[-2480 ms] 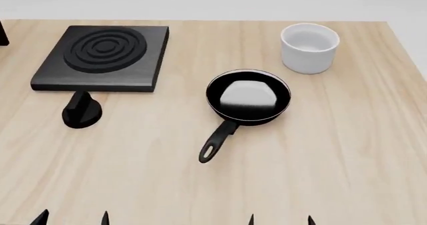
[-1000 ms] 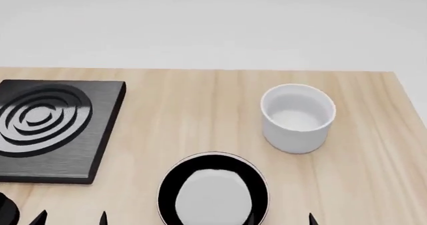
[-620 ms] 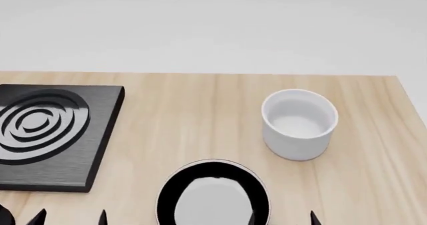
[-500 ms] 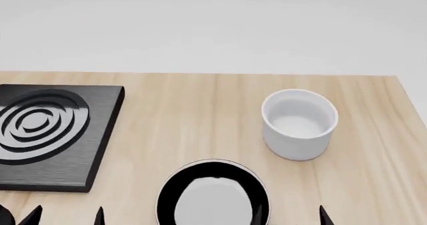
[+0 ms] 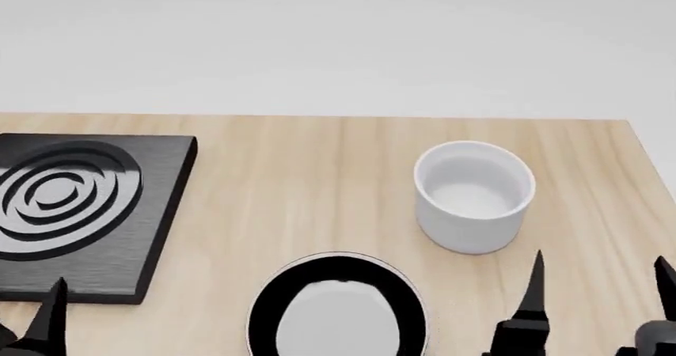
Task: Put the frying pan on the cabinet shelf.
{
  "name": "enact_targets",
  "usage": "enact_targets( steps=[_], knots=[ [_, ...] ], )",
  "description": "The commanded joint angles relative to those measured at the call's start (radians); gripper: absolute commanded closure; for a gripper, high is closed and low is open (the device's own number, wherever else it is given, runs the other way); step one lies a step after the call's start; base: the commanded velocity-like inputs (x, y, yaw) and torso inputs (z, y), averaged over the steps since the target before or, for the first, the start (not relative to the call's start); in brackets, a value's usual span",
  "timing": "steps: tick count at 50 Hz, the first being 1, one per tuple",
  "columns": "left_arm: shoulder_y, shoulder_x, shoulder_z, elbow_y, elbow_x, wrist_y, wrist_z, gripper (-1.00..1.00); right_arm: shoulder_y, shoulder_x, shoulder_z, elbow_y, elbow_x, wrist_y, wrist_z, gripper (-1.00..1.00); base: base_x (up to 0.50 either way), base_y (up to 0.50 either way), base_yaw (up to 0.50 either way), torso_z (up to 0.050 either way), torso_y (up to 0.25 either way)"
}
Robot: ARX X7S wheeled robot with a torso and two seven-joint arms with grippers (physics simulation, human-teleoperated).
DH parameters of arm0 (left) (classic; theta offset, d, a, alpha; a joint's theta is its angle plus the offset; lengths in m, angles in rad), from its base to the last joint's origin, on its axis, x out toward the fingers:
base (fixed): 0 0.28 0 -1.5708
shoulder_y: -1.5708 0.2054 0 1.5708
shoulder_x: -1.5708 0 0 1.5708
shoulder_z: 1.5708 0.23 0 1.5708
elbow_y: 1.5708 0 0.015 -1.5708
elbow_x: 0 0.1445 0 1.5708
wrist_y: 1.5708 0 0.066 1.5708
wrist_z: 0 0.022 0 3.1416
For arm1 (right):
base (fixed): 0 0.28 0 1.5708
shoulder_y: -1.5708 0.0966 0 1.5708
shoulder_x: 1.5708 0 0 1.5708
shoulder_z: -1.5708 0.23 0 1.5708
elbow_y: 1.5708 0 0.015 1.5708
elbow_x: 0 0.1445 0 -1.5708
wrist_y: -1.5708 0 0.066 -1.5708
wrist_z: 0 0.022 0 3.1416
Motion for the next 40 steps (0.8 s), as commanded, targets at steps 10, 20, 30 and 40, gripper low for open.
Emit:
enact_targets(
  steps=[10, 20, 30, 40],
  knots=[
    [0.097, -0.256, -0.503, 0.191, -0.566, -0.179, -0.077, -1.0, 0.034, 0.201, 0.305, -0.146, 0.427, 0.287, 0.046, -1.0, 0.0, 0.0, 0.0, 0.0, 0.0],
    [0.171, -0.347, -0.651, 0.199, -0.696, -0.183, -0.095, -1.0, 0.035, 0.257, 0.403, -0.171, 0.577, 0.333, 0.091, -1.0, 0.0, 0.0, 0.0, 0.0, 0.0],
    [0.17, -0.368, -0.602, 0.237, -0.709, -0.186, -0.103, -1.0, 0.034, 0.28, 0.445, -0.179, 0.623, 0.336, 0.106, -1.0, 0.0, 0.0, 0.0, 0.0, 0.0],
    [0.329, -0.652, -0.338, 0.242, -0.661, 0.204, -0.212, -1.0, 0.001, 0.27, 0.448, -0.184, 0.609, 0.333, 0.091, -1.0, 0.0, 0.0, 0.0, 0.0, 0.0]
  ],
)
